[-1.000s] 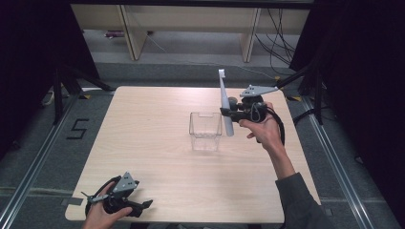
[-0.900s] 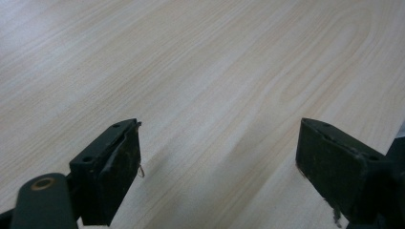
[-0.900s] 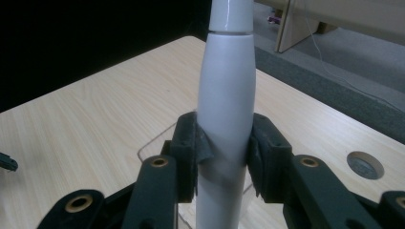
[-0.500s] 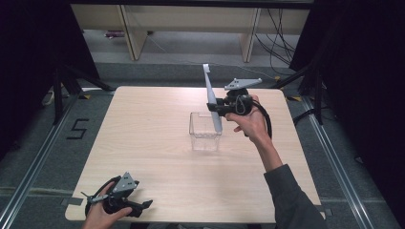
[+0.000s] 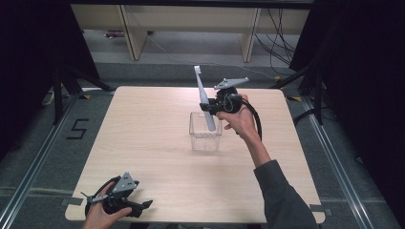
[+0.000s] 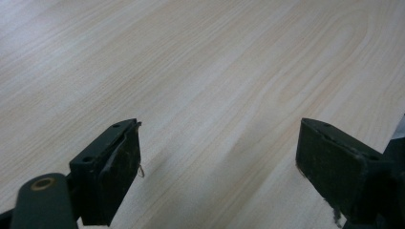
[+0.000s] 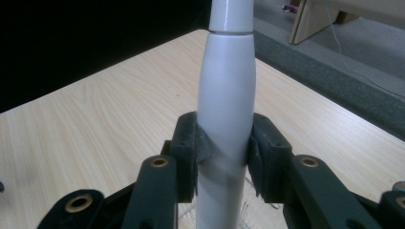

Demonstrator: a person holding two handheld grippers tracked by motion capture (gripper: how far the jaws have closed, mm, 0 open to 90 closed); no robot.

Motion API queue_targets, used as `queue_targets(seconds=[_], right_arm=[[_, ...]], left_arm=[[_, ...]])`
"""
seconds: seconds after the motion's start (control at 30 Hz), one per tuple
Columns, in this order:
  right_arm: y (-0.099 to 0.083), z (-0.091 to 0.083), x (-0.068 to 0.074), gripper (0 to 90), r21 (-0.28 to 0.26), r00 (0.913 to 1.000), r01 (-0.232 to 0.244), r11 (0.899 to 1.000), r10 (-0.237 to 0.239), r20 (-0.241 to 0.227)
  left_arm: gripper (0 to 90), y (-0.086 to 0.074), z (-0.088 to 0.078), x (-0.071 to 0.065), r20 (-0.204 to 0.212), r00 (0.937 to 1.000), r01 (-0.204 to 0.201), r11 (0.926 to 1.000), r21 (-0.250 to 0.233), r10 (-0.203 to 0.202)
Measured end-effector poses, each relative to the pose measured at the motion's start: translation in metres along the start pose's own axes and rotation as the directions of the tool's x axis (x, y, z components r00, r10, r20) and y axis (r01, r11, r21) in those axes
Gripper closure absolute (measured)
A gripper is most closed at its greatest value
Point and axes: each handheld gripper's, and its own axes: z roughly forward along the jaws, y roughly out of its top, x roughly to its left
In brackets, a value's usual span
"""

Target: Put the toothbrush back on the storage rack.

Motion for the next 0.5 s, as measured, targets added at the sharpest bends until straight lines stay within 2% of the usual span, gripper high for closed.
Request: queue_targets(seconds=[0.23, 0.27, 0.33, 0.37, 0.4, 0.47, 0.5], right_arm=[[-0.002, 0.008, -0.004, 66.8, 0.02, 0.9996, 0.018, 1.0, -0.018, 0.022], [-0.003, 0.011, -0.004, 66.8, 0.037, 0.9997, -0.001, 0.999, 0.0, 0.024], [-0.004, 0.014, -0.005, 66.8, 0.054, 0.9996, 0.009, 0.999, -0.01, 0.026], [-0.006, 0.017, -0.004, 66.8, 0.049, 0.9996, -0.001, 0.999, -0.001, 0.028], [-0.006, 0.018, -0.005, 66.8, 0.063, 0.9993, 0.018, 0.998, -0.02, 0.03], [-0.007, 0.02, -0.004, 66.8, 0.063, 0.9996, 0.003, 0.998, -0.005, 0.029], [-0.008, 0.021, -0.004, 66.8, 0.079, 0.9994, 0.013, 0.997, -0.015, 0.031]], left_arm=[[15.0, 0.0, 0.0, 0.001, -0.001, 1.0, -0.004, 1.0, -0.002, 0.004], [15.0, 0.0, 0.0, 0.0, -0.001, 1.0, 0.0, 1.0, 0.0, 0.0], [15.0, 0.0, 0.0, 0.0, 0.0, 1.0, -0.005, 1.0, 0.004, 0.005], [15.0, 0.0, 0.001, -0.001, 0.004, 1.0, 0.007, 0.9999, -0.012, -0.007], [15.0, 0.0, 0.0, 0.0, 0.0, 1.0, -0.001, 1.0, 0.003, 0.001], [15.0, 0.0, 0.0, 0.0, -0.002, 1.0, -0.004, 1.0, 0.003, 0.004], [15.0, 0.0, 0.0, 0.0, -0.001, 1.0, -0.004, 1.0, 0.004, 0.004]])
